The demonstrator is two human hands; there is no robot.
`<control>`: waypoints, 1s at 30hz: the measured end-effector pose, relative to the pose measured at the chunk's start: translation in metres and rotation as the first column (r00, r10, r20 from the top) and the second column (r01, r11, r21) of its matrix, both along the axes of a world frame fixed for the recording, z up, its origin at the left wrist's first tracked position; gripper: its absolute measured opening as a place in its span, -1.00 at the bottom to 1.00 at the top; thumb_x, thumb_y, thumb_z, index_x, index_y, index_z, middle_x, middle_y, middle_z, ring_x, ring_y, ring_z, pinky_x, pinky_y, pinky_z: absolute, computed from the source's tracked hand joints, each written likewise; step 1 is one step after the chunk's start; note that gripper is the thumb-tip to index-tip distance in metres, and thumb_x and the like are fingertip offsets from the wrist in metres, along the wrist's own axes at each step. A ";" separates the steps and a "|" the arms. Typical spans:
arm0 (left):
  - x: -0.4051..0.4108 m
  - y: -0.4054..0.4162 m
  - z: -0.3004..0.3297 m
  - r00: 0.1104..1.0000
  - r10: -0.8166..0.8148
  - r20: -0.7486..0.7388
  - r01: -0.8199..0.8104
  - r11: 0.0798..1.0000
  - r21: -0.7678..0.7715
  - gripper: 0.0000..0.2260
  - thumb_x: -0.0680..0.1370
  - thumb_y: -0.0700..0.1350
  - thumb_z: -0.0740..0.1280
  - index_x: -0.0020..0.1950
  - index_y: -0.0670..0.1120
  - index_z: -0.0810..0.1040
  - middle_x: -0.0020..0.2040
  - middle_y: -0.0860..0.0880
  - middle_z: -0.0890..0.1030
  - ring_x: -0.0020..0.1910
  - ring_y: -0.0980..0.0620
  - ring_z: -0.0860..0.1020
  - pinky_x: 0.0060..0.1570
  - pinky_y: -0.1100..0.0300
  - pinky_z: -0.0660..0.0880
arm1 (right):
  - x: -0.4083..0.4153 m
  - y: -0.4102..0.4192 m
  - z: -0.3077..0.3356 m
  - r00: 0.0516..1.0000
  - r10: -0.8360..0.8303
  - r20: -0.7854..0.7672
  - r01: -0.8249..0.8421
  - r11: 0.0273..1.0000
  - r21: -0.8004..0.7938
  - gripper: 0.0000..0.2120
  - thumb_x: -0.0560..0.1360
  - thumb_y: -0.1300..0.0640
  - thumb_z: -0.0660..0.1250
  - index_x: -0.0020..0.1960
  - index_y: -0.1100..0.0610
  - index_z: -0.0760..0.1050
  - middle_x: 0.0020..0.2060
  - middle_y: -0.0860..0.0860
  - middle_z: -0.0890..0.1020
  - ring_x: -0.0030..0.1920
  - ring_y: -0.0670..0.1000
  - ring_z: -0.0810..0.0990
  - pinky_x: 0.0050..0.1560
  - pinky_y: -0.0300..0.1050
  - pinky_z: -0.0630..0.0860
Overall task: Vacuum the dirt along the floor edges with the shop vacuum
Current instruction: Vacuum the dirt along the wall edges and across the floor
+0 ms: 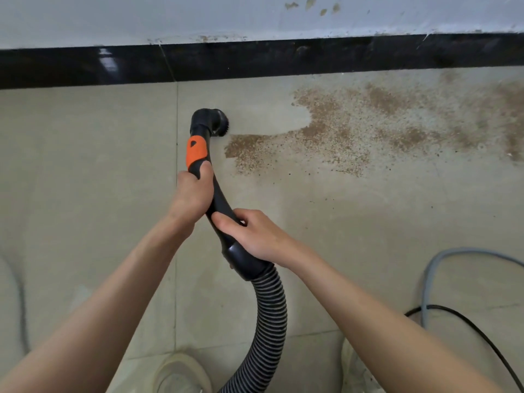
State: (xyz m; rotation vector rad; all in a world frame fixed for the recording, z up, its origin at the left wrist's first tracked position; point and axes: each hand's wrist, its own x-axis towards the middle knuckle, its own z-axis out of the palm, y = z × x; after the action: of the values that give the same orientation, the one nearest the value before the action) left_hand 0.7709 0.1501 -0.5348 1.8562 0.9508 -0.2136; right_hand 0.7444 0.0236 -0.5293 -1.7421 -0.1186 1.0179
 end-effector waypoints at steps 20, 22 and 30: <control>0.022 -0.087 -0.006 0.922 -0.381 0.070 0.387 0.897 -0.211 -0.60 0.65 0.03 0.02 0.15 -0.28 0.43 -0.22 -0.05 0.44 -0.25 -0.01 0.43 -0.33 0.19 0.34 | -0.006 -0.079 0.004 0.966 -0.124 0.226 0.189 0.937 -0.293 -0.65 0.58 -0.11 0.22 -0.29 0.07 0.35 -0.38 -0.06 0.46 -0.36 -0.09 0.42 -0.32 -0.21 0.30; 0.030 -0.091 -0.005 0.919 -0.389 0.070 0.394 0.895 -0.210 -0.62 0.65 0.04 0.02 0.12 -0.25 0.42 -0.22 -0.06 0.45 -0.25 -0.01 0.44 -0.33 0.18 0.35 | 0.001 -0.081 0.007 0.967 -0.145 0.209 0.202 0.938 -0.283 -0.65 0.58 -0.12 0.21 -0.27 0.08 0.37 -0.33 -0.02 0.50 -0.29 -0.02 0.49 -0.25 -0.15 0.37; 0.013 -0.046 -0.002 0.969 -0.244 0.040 0.248 0.955 -0.160 -0.55 0.64 0.06 0.04 0.26 -0.31 0.36 -0.22 -0.05 0.44 -0.30 0.04 0.43 -0.36 0.18 0.33 | -0.002 -0.047 0.011 0.984 -0.055 0.171 0.092 0.972 -0.217 -0.65 0.57 -0.12 0.22 -0.25 0.10 0.38 -0.27 0.10 0.57 -0.21 0.18 0.60 -0.17 0.02 0.47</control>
State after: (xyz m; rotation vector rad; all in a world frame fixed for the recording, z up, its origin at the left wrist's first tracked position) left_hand 0.7841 0.1044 -0.5373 1.8165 0.6649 -0.4121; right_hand 0.7428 -0.0231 -0.5184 -2.0212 -0.0434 0.8585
